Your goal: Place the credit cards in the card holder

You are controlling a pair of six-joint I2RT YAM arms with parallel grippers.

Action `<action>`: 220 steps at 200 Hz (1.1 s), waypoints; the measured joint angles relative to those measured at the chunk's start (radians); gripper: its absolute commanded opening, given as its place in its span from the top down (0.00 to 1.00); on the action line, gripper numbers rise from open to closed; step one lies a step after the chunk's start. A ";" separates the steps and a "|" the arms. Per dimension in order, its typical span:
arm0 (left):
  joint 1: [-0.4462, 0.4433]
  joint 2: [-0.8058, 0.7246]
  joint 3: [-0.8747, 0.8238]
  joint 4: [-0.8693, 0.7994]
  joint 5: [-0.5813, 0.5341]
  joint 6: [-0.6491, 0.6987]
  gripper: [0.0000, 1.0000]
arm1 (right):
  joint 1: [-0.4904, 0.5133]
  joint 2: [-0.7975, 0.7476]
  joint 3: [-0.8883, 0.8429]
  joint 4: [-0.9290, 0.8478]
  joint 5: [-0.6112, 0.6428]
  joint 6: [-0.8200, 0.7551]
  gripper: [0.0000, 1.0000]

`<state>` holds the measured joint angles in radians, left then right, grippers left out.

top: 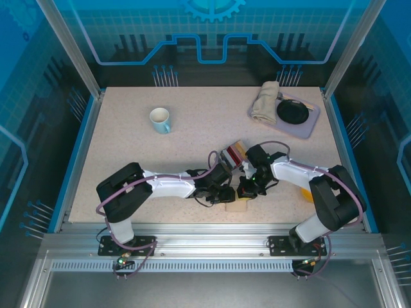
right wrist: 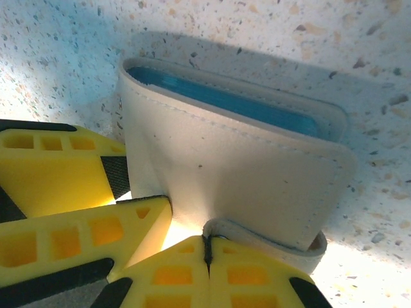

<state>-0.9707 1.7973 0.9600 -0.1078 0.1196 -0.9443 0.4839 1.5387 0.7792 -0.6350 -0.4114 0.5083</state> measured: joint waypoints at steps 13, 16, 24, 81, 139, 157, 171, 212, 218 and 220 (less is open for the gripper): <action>0.000 0.000 -0.001 0.000 0.000 -0.003 0.65 | 0.000 0.000 -0.003 0.005 0.001 0.008 1.00; 0.000 0.000 -0.001 0.001 0.000 -0.003 0.65 | 0.000 0.000 -0.004 0.006 0.001 0.008 1.00; 0.000 0.000 -0.001 0.001 0.000 -0.006 0.65 | 0.000 0.000 -0.006 0.009 0.000 0.011 1.00; 0.000 -0.038 -0.030 0.020 -0.021 -0.005 0.59 | 0.014 -0.105 -0.025 0.017 0.049 0.024 0.65; 0.003 -0.335 -0.058 -0.076 -0.247 0.069 0.39 | -0.032 -0.556 0.028 0.031 0.393 0.038 0.18; 0.026 -0.426 -0.084 -0.110 -0.331 0.094 0.33 | -0.067 -0.607 0.011 0.056 0.581 0.010 0.11; 0.066 -0.493 -0.119 -0.154 -0.401 0.127 0.24 | -0.089 -0.611 -0.033 0.116 0.739 -0.037 0.10; 0.243 -0.675 -0.224 -0.255 -0.573 0.235 0.01 | -0.197 -0.480 -0.190 0.366 0.964 -0.227 0.09; 0.271 -0.702 -0.237 -0.262 -0.599 0.252 0.01 | -0.212 -0.446 -0.196 0.401 0.975 -0.250 0.09; 0.281 -0.713 -0.242 -0.263 -0.608 0.261 0.01 | -0.216 -0.431 -0.196 0.414 0.979 -0.257 0.09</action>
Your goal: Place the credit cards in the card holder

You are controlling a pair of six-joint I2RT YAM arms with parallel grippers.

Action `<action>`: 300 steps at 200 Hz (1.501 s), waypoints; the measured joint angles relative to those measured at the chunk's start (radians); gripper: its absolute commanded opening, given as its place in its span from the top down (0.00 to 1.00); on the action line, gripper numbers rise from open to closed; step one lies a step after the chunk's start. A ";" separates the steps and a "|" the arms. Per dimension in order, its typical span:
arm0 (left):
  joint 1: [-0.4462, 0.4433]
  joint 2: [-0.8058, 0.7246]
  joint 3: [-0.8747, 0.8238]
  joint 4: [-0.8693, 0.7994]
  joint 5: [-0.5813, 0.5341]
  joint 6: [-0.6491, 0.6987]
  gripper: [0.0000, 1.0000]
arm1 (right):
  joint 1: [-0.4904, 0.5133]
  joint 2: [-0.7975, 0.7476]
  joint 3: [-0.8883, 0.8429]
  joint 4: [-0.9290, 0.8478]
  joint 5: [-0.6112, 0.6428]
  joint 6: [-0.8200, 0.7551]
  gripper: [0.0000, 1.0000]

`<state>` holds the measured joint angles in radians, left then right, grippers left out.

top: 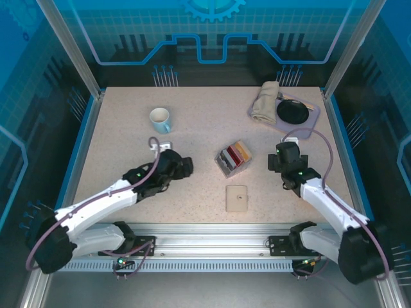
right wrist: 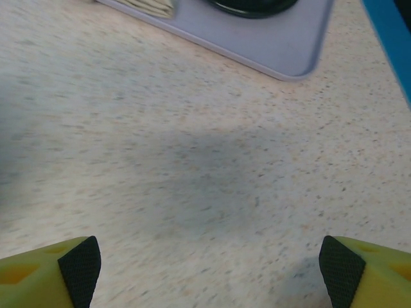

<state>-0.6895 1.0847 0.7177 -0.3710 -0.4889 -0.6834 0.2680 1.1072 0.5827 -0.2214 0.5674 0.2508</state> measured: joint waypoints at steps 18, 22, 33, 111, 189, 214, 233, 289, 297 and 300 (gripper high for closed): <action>0.078 -0.089 -0.042 -0.014 -0.069 0.062 0.01 | -0.022 0.100 -0.004 0.115 0.010 -0.065 0.09; 0.097 -0.107 -0.051 -0.014 -0.078 0.075 0.01 | -0.026 0.121 -0.007 0.152 0.006 -0.081 0.09; 0.161 -0.153 -0.074 -0.013 -0.101 0.115 0.01 | -0.037 0.173 -0.022 0.249 -0.011 -0.121 0.10; 0.509 -0.181 -0.274 0.244 -0.144 0.352 0.01 | -0.176 0.371 -0.083 0.761 -0.348 -0.246 0.11; 0.578 0.154 -0.372 0.785 0.001 0.554 0.01 | -0.185 0.397 -0.170 0.942 -0.459 -0.256 0.00; 0.584 0.275 -0.336 0.904 0.088 0.615 0.01 | -0.186 0.397 -0.170 0.949 -0.468 -0.256 0.00; 0.595 0.369 -0.297 0.984 0.149 0.643 0.02 | -0.186 0.397 -0.170 0.949 -0.472 -0.256 0.00; 0.650 0.427 -0.330 1.123 0.252 0.657 0.01 | -0.186 0.397 -0.169 0.948 -0.472 -0.256 0.00; 0.650 0.427 -0.330 1.127 0.252 0.657 0.01 | -0.186 0.397 -0.169 0.949 -0.472 -0.256 0.00; 0.650 0.427 -0.330 1.130 0.252 0.657 0.01 | -0.186 0.397 -0.169 0.949 -0.472 -0.256 0.00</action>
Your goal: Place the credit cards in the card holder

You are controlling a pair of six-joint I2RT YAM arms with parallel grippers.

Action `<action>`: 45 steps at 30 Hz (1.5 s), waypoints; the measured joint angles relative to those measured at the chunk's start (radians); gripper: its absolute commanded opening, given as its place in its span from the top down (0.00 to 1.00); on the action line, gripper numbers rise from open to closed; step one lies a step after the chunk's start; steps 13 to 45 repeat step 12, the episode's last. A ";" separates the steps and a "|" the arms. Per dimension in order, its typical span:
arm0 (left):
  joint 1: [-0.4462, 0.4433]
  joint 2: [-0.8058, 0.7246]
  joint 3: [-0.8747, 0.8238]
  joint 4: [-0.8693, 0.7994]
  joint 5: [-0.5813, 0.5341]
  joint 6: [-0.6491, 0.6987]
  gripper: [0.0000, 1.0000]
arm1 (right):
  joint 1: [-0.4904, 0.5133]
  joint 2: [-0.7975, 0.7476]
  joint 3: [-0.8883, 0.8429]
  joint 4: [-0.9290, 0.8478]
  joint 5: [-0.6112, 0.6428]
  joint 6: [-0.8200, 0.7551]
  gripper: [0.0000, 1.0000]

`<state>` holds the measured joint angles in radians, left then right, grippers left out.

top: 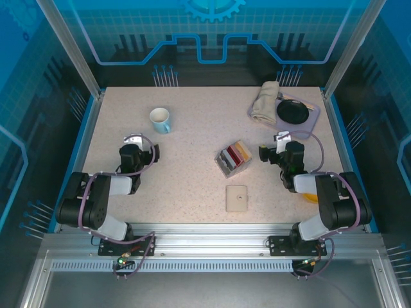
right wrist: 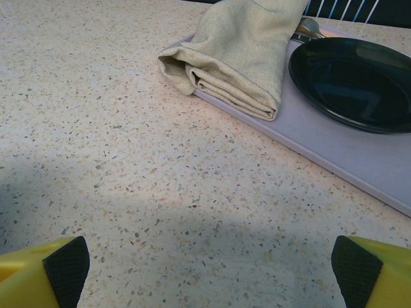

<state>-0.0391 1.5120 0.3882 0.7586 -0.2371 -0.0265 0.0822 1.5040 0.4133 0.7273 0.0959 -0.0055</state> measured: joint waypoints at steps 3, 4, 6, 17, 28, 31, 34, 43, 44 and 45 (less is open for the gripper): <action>0.001 0.000 0.000 0.012 0.002 0.000 0.01 | 0.000 0.000 0.000 0.000 0.000 0.000 0.00; 0.001 0.000 0.000 0.013 0.005 0.000 0.01 | 0.000 0.000 0.000 0.000 0.000 0.000 0.00; 0.001 0.000 0.000 0.013 0.015 0.001 0.01 | 0.000 0.000 0.000 0.000 0.000 0.000 0.00; 0.001 0.000 0.002 0.014 0.031 0.001 0.01 | 0.000 0.000 0.000 0.000 0.000 0.000 0.00; 0.001 0.000 0.002 0.014 0.031 0.001 0.01 | 0.000 0.000 0.000 0.000 0.000 0.000 0.00; 0.001 0.000 0.002 0.014 0.031 0.001 0.01 | 0.000 0.000 0.000 0.000 0.000 0.000 0.00; 0.001 0.000 0.002 0.014 0.031 0.001 0.01 | 0.000 0.000 0.000 0.000 0.000 0.000 0.00; 0.001 0.000 0.002 0.014 0.031 0.001 0.01 | 0.000 0.000 0.000 0.000 0.000 0.000 0.00; 0.001 0.000 0.002 0.014 0.031 0.001 0.01 | 0.000 0.000 0.000 0.000 0.000 0.000 0.00; 0.001 0.000 0.002 0.014 0.031 0.001 0.01 | 0.000 0.000 0.000 0.000 0.000 0.000 0.00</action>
